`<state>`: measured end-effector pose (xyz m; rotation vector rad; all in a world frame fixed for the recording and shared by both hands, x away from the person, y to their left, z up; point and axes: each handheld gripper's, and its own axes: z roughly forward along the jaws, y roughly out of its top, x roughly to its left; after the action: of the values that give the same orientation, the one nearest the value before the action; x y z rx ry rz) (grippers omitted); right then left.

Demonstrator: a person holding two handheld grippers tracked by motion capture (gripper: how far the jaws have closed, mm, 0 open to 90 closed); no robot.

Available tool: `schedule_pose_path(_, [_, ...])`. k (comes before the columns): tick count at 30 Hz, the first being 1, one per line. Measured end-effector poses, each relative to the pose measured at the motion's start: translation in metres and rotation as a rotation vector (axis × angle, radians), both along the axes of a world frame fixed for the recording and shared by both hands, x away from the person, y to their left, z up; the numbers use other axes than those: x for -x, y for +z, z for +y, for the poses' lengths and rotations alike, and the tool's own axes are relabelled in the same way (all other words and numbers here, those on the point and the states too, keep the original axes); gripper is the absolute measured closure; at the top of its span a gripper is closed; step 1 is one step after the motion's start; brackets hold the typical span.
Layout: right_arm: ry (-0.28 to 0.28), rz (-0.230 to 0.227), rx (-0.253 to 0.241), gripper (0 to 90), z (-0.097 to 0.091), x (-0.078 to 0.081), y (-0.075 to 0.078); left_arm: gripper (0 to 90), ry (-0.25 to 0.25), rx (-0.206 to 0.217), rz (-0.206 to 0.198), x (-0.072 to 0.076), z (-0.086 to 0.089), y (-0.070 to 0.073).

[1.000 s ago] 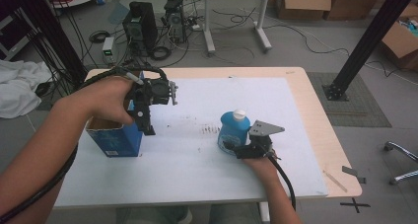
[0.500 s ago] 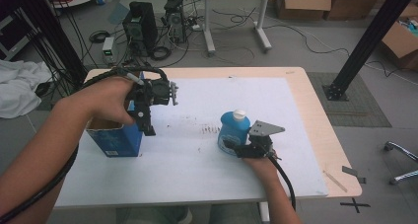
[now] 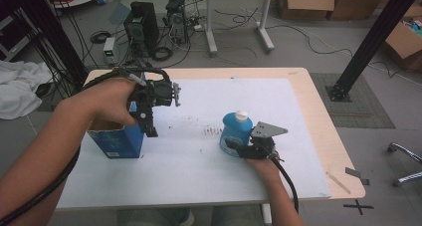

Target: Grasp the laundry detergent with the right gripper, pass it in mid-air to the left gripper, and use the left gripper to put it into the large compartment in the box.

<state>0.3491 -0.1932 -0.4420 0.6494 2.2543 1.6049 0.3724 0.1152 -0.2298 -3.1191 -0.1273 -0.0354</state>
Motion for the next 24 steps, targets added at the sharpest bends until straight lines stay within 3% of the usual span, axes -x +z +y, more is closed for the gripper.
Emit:
schedule_pose_path(18, [0.027,-0.002,0.015,44.7,-0.002,0.002,0.007,0.1,0.001,0.001,0.001,0.001,0.001,0.0])
schedule_pose_path(24, [0.067,-0.027,0.047,45.1,-0.004,0.007,0.028,0.1,0.001,-0.003,0.001,0.001,0.0,0.003])
